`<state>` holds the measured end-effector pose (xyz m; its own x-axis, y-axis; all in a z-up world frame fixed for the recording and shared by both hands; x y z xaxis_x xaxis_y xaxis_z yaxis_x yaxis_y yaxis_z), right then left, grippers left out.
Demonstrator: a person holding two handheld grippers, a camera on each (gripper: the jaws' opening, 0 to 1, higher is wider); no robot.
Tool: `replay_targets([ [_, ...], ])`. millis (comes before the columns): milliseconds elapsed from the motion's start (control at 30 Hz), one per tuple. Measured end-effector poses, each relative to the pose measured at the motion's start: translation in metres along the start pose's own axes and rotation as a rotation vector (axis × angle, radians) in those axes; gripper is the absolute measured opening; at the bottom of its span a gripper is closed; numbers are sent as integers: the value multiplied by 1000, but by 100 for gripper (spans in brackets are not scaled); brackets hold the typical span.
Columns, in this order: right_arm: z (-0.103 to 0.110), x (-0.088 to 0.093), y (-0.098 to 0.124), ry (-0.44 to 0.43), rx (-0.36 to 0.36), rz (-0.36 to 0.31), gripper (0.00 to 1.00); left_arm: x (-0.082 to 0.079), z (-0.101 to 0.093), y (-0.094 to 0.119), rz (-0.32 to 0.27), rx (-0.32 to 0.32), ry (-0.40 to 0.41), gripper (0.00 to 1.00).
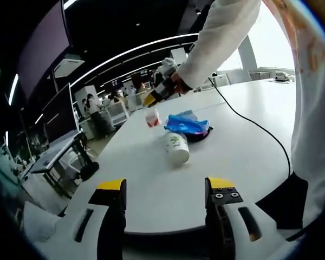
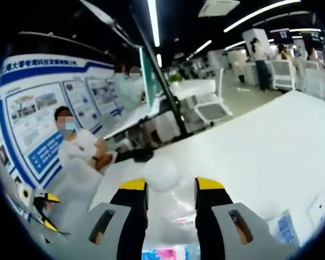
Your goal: Arrange the tabletop items into an orderly group along one side of the table until the central work area is clear of visible clutter.
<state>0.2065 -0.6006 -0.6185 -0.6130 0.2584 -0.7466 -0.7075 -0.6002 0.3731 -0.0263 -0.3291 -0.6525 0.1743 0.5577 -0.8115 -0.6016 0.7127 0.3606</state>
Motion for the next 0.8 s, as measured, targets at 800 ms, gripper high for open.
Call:
replay_targets([
  [800, 15, 36, 91, -124, 140, -141, 66, -1, 4, 0, -19, -15, -14, 60],
])
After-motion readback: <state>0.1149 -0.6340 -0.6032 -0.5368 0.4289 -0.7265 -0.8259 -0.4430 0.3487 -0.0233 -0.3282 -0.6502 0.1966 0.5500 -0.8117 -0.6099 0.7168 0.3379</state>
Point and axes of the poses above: the point that each gripper's makers call its tool centre point, and the gripper's own axes: y roughly backward along the fingers, z roughly to its left, x roughly out of its underside, the point moved 3 cm from there along y, roughly backward along the fingers, and after that the axes turned 12 degrees about -y, right-handed, at the moved point
